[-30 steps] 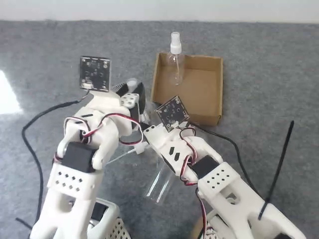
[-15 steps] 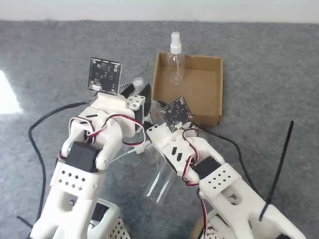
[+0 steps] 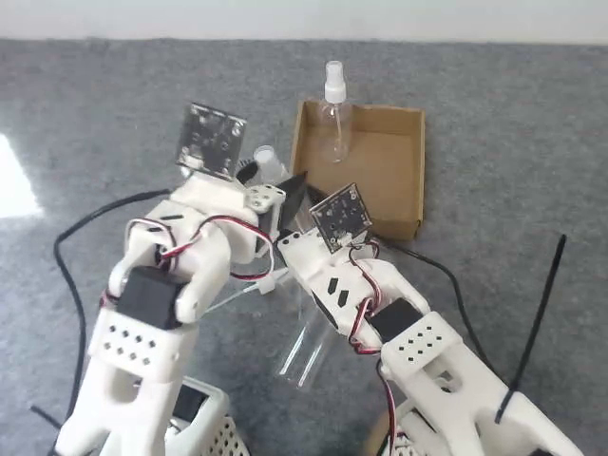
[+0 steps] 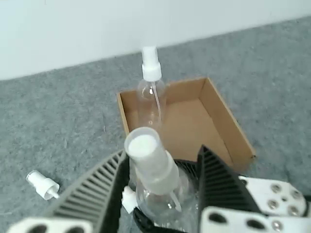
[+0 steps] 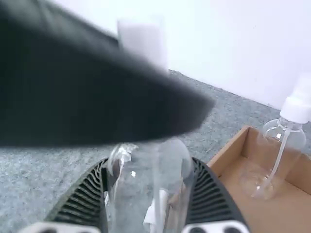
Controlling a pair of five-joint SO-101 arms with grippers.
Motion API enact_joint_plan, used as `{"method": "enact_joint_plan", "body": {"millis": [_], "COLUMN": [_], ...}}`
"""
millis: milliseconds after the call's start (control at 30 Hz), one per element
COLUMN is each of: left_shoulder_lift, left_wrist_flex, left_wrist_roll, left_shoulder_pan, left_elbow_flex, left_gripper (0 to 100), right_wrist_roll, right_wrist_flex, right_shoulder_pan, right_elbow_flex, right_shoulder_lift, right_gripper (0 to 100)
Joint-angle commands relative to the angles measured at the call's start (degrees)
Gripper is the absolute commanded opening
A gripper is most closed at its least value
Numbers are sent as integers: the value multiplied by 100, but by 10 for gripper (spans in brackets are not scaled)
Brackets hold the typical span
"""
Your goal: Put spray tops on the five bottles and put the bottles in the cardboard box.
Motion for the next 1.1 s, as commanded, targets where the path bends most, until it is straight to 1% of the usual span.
{"method": "enact_joint_plan", "body": {"millis": [0, 67, 200, 267, 333, 433, 500, 600, 667, 833, 967, 1067], "left_shoulder_lift": [-88, -88, -88, -88, -88, -35, -44, -35, -35, -35, -44, -97], "left_wrist_flex": [158, 237, 800, 949, 914, 510, 299, 343, 299, -123, -457, -457], "left_wrist_roll": [-62, -70, -79, -88, -62, -35, -26, -35, -44, -53, -44, -44], "left_shoulder_pan": [0, -9, -9, -62, -431, -1196, -1459, -1442, -1248, -870, -809, -862], "left_elbow_flex": [-699, -945, -1437, -1552, -1604, -1604, -1508, -1420, -1235, -435, 22, -48], "left_gripper": [216, 216, 217, 217, 216, 215, 215, 215, 215, 214, 214, 214], "right_wrist_roll": [-35, -35, -35, -35, -35, -35, -35, -35, -35, -35, -35, -35], "right_wrist_flex": [-119, -110, -92, -145, -127, -127, -119, -119, -127, -101, -92, -92], "right_shoulder_pan": [119, 119, 119, 119, 110, 110, 110, 92, 84, 84, 92, 92], "right_elbow_flex": [-141, -141, -123, -53, -44, -44, -44, -44, -44, -44, -44, -44], "right_shoulder_lift": [-224, -224, -224, -233, -233, -233, -233, -233, -233, -233, -233, -233], "right_gripper": [6, 6, 6, 6, 6, 6, 6, 6, 6, 6, 6, 6]}}
